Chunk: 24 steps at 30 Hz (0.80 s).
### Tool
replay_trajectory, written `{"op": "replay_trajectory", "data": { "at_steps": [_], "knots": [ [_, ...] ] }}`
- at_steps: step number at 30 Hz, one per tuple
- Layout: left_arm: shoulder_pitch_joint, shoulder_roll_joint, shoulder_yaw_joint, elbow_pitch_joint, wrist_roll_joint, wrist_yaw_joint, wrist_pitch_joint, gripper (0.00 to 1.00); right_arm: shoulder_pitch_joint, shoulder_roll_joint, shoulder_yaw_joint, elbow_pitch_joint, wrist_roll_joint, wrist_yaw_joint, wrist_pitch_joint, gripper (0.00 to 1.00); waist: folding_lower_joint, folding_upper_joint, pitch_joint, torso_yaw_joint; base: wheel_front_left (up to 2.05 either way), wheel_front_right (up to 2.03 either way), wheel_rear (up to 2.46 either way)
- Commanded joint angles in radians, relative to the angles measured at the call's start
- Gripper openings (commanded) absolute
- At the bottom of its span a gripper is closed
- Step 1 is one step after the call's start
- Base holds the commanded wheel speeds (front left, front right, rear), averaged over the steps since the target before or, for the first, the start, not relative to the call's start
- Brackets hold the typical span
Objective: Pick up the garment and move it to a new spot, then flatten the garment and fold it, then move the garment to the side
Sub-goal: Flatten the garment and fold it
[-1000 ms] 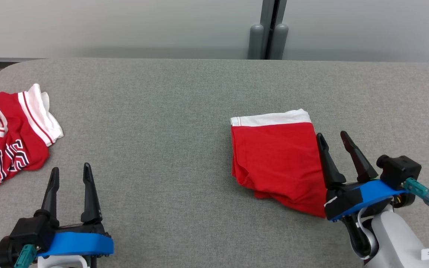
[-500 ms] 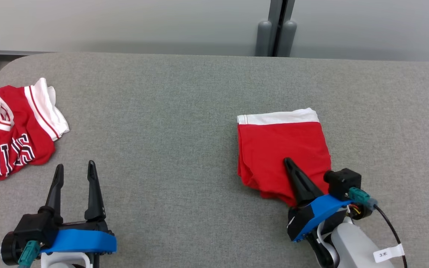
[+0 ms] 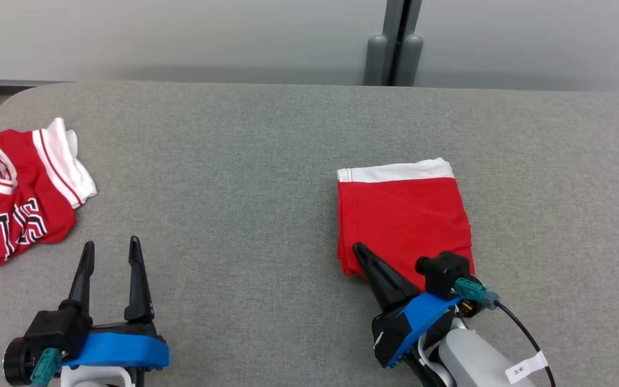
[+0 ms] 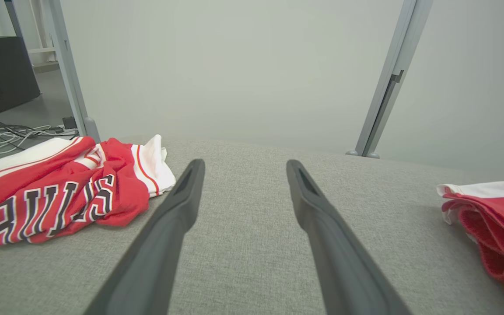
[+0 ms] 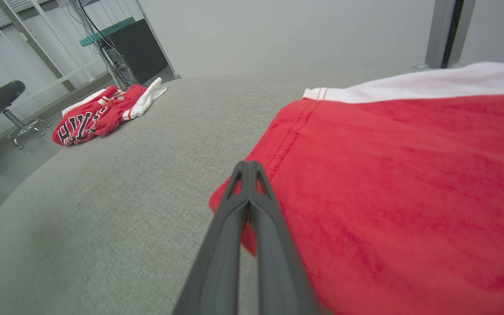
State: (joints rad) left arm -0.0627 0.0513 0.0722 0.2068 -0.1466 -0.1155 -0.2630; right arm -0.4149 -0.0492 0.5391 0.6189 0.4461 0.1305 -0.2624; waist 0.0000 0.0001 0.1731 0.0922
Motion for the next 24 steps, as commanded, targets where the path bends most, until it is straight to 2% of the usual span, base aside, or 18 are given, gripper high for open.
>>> {"op": "replay_trajectory", "data": {
  "at_steps": [1,5,6,7,8,9,16,24],
  "knots": [
    [0.006,-0.002,0.002,0.001,0.011,-0.005,-0.002,1.0,-0.014,-0.003,-0.014,-0.015,-0.024,0.001,-0.003,0.0,0.0,-0.0001,-0.007,-0.015,0.0,0.0,0.0],
    [0.009,-0.002,0.008,0.004,0.018,-0.006,-0.002,1.0,-0.011,-0.003,-0.063,-0.05,-0.067,0.001,-0.003,0.0,0.0,-0.0001,-0.015,-0.041,0.0,0.0,0.0],
    [0.009,-0.002,0.008,0.005,0.02,-0.007,-0.002,1.0,-0.005,-0.003,-0.086,-0.062,-0.085,0.001,-0.003,0.13,0.0,-0.0001,-0.018,-0.049,0.0,0.0,0.0],
    [0.011,-0.002,0.008,0.006,0.024,-0.007,-0.002,1.0,0.002,-0.003,-0.117,-0.079,-0.104,0.001,-0.003,0.32,0.0,-0.0001,-0.022,-0.059,0.0,0.0,0.0],
    [0.011,-0.002,0.009,0.006,0.027,-0.008,-0.002,1.0,0.013,-0.003,-0.145,-0.094,-0.126,0.001,-0.004,0.62,0.0,-0.0001,-0.025,-0.067,0.0,0.0,0.0],
    [0.011,-0.002,0.01,0.006,0.03,-0.008,-0.002,1.0,0.025,-0.003,-0.175,-0.111,-0.147,0.001,-0.003,1.0,0.0,-0.0001,-0.029,-0.075,0.0,0.0,0.0],
    [0.022,0.0,0.026,0.011,0.063,-0.004,-0.002,1.0,0.103,-0.012,-0.358,-0.202,-0.238,0.001,-0.003,1.0,0.0,-0.0001,-0.059,-0.136,0.0,0.0,0.0],
    [0.05,0.008,0.036,0.023,0.089,-0.007,-0.002,1.0,0.209,-0.013,-0.476,-0.267,-0.291,0.001,-0.003,1.0,0.0,-0.0001,-0.099,-0.166,0.0,0.0,0.0]
  ]
}}
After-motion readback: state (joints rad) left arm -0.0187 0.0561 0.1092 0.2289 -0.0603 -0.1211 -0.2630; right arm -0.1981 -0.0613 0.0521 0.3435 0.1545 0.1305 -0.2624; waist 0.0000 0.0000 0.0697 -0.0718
